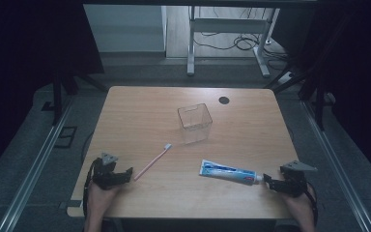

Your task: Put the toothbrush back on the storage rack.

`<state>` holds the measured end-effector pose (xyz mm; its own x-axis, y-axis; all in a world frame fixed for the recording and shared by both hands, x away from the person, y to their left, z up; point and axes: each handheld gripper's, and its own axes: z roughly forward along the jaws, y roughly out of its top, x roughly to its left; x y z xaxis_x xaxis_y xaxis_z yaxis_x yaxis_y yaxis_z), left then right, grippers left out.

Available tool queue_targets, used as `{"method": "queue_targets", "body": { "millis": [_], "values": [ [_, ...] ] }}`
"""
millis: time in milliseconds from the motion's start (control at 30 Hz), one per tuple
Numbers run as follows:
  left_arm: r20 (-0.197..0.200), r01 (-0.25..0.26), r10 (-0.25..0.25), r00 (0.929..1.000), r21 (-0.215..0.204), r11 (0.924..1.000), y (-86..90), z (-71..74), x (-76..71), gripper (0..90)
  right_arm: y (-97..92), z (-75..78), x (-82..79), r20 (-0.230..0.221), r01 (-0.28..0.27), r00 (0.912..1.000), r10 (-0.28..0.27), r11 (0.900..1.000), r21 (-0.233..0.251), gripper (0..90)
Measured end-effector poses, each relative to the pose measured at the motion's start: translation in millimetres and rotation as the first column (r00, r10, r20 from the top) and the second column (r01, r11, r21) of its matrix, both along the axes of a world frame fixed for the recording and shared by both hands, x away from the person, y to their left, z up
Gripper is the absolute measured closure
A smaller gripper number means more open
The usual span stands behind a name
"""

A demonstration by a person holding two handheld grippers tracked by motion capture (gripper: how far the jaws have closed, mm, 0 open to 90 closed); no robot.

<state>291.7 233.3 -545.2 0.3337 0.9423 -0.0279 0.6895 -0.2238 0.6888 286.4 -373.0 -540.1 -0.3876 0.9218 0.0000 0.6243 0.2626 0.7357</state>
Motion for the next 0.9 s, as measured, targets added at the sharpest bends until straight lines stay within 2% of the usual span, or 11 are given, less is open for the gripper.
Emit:
{"method": "queue_targets", "body": {
  "millis": [233,400,433,500,633,800,900],
  "values": [
    [-0.013,0.023,-0.023,0.9997,0.007,0.9997,0.4,1.7,1.5,15.2,0.1,0.0,0.0,0.0,-0.001,1.0,0.001,1.0,0.0,19.8],
    [-0.033,0.055,-0.054,0.998,0.016,0.9984,-3.3,6.0,4.9,22.5,0.0,0.0,0.0,0.0,-0.001,1.0,0.001,1.0,-0.001,19.8],
    [-0.036,0.063,-0.062,0.9974,0.021,0.9978,-4.0,7.0,5.5,25.3,0.0,0.0,0.0,0.0,-0.001,1.0,0.001,1.0,-0.001,19.8],
    [-0.048,0.087,-0.086,0.9952,0.028,0.9958,-7.1,9.9,6.9,37.1,0.1,0.0,0.0,0.0,-0.001,1.0,0.001,1.0,-0.001,19.8],
    [-0.069,0.124,-0.12,0.9904,0.062,0.9903,-13.2,14.5,10.3,44.3,0.1,0.0,0.0,0.0,-0.001,1.0,0.001,1.0,-0.001,19.8],
    [-0.1,0.171,-0.166,0.981,0.043,0.9843,-18.8,19.7,14.3,64.3,0.0,0.0,0.0,0.0,-0.001,1.0,0.001,1.0,-0.001,19.8],
    [-0.127,0.209,-0.204,0.9706,0.023,0.9776,-22.8,24.2,18.3,75.9,0.0,0.0,0.0,0.0,-0.001,1.0,0.001,1.0,-0.001,19.7]
  ]
}}
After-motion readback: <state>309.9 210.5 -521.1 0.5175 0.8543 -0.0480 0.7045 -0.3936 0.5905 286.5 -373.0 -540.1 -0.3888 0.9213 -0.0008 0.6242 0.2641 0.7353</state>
